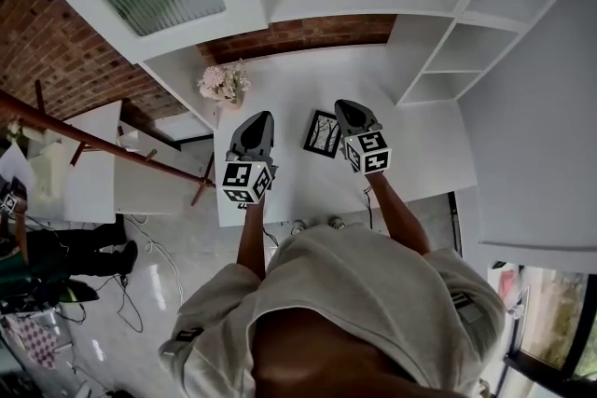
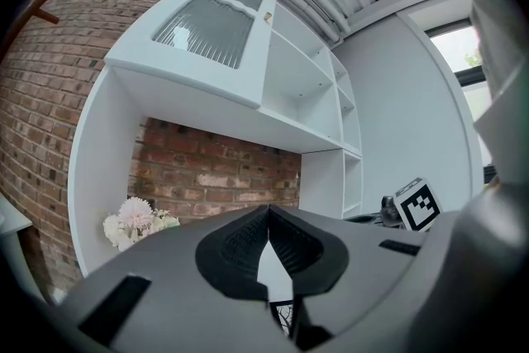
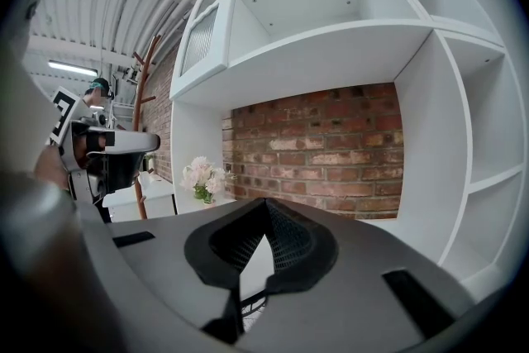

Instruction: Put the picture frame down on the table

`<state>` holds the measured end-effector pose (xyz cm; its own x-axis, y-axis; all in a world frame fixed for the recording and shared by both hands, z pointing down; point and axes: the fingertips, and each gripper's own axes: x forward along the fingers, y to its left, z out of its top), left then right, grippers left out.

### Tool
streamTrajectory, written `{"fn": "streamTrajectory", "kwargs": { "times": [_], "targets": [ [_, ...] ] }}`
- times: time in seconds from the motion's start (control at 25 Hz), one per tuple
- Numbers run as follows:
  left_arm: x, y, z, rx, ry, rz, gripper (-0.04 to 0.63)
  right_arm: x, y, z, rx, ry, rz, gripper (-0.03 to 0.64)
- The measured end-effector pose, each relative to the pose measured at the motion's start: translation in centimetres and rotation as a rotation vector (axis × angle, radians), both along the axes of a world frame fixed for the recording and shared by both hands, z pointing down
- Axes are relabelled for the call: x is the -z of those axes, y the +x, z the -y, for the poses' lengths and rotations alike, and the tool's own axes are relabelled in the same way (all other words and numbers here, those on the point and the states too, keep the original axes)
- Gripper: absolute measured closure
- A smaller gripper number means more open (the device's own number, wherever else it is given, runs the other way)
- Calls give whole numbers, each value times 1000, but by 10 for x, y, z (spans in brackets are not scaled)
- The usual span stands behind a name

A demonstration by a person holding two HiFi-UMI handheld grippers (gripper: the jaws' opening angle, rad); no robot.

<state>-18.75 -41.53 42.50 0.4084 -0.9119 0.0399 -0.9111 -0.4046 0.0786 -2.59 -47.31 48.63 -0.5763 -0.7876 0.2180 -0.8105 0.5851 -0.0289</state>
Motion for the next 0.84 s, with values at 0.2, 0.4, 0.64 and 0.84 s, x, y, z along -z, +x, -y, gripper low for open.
{"fn": "streamTrajectory", "kwargs": {
  "times": [0.2, 0.4, 0.64, 0.84],
  "targets": [
    [-5, -1, -1, 0, -14, 7, 578, -6, 0, -3, -5, -22, 8, 592],
    [-10, -1, -2, -7, -29, -1, 578, -9, -1, -7, -7, -33, -1, 592],
    [-11, -3, -3, -8, -28, -9, 578, -7, -1, -7, -23, -28, 3, 592],
    [-8, -8, -1, -3, -18, -8, 578, -1, -5, -3, -33, -13, 15, 593]
  ]
}}
